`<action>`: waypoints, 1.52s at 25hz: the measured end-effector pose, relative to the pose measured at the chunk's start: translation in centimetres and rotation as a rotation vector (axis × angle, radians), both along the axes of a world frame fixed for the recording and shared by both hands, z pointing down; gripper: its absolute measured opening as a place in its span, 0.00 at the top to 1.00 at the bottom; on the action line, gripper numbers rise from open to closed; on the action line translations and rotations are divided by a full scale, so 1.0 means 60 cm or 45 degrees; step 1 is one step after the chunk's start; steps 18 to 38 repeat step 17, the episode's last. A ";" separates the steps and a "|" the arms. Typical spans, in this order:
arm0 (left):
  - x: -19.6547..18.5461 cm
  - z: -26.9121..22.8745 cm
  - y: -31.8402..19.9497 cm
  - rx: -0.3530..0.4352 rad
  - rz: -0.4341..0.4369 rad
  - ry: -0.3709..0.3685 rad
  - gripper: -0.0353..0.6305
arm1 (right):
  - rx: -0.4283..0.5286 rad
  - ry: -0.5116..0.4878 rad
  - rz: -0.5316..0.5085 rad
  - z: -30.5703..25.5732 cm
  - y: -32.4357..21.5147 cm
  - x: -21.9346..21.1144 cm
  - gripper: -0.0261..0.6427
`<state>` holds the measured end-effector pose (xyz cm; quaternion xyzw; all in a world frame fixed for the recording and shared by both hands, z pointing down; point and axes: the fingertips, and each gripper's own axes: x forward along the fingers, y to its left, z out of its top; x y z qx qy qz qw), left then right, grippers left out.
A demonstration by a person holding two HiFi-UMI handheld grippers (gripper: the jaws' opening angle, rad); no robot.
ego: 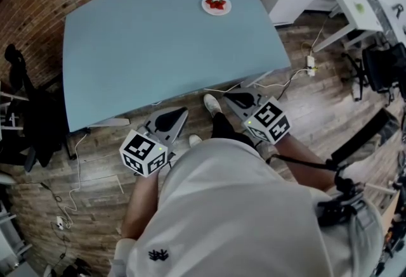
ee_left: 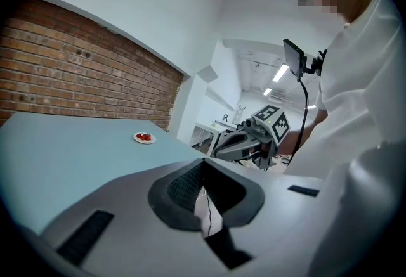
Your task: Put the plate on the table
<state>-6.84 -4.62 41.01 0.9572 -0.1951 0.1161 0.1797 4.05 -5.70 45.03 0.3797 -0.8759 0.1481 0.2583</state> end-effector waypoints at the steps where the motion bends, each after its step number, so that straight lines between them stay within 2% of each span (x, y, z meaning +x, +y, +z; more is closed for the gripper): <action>1: 0.000 0.003 0.000 -0.002 0.003 -0.004 0.95 | -0.001 0.000 -0.002 0.001 -0.001 0.000 0.95; 17: 0.003 0.015 -0.001 -0.023 0.021 -0.040 0.95 | -0.010 0.009 -0.002 0.009 -0.006 0.001 0.95; 38: 0.003 0.015 -0.001 -0.023 0.021 -0.040 0.95 | -0.010 0.009 -0.002 0.009 -0.006 0.001 0.95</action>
